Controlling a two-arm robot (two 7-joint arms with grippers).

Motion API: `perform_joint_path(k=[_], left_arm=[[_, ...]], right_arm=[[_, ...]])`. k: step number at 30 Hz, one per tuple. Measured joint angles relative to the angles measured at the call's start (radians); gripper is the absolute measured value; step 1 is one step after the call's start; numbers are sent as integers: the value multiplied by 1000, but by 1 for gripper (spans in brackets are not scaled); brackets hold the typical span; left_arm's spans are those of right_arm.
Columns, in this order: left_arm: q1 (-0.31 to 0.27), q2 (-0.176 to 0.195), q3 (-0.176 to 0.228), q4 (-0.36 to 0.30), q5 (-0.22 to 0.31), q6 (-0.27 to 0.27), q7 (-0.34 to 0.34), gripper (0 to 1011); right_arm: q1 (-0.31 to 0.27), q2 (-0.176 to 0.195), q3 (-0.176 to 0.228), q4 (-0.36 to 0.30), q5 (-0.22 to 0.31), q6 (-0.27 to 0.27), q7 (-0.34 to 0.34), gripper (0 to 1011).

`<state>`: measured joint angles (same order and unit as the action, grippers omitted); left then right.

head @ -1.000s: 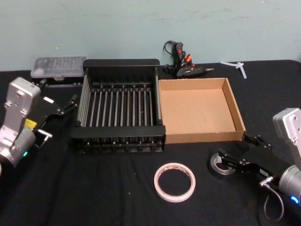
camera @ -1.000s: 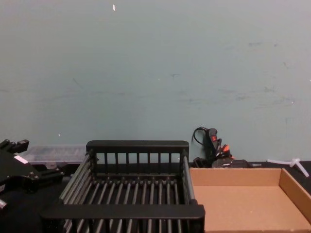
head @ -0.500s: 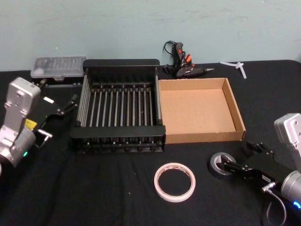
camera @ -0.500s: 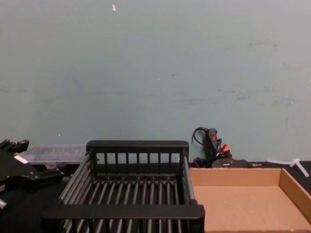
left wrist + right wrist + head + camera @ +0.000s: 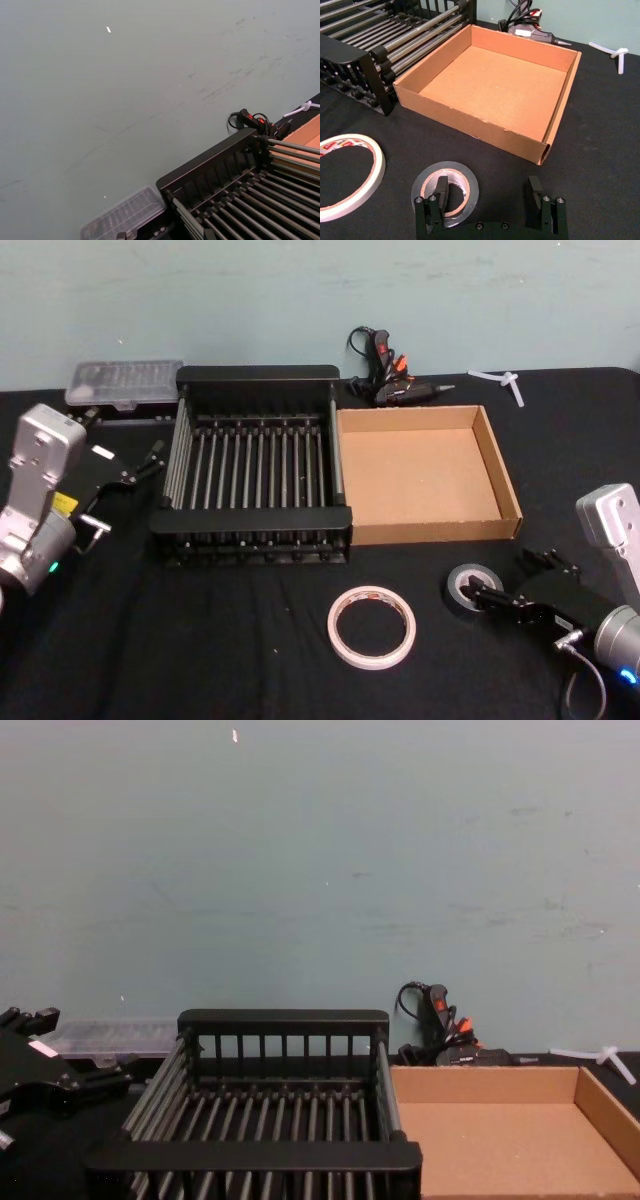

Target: Pick up the white tape and place it into the black box , Pick up the silver tape and place it into the brown box.

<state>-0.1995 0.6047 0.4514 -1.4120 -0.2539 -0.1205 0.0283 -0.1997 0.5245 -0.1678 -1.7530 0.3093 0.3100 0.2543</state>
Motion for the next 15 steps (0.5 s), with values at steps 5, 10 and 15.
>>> perform_joint_path(k=[5, 10, 15], left_arm=[[0, 0, 0, 0, 0, 0, 0, 1001], [0, 0, 0, 0, 0, 0, 0, 1001], [0, 0, 0, 0, 0, 0, 0, 1001]], right_arm=[[2, -11, 7, 7, -6, 3, 8, 1002], [3, -17, 9, 8, -10, 6, 9, 1002], [3, -16, 9, 8, -10, 6, 9, 1002]])
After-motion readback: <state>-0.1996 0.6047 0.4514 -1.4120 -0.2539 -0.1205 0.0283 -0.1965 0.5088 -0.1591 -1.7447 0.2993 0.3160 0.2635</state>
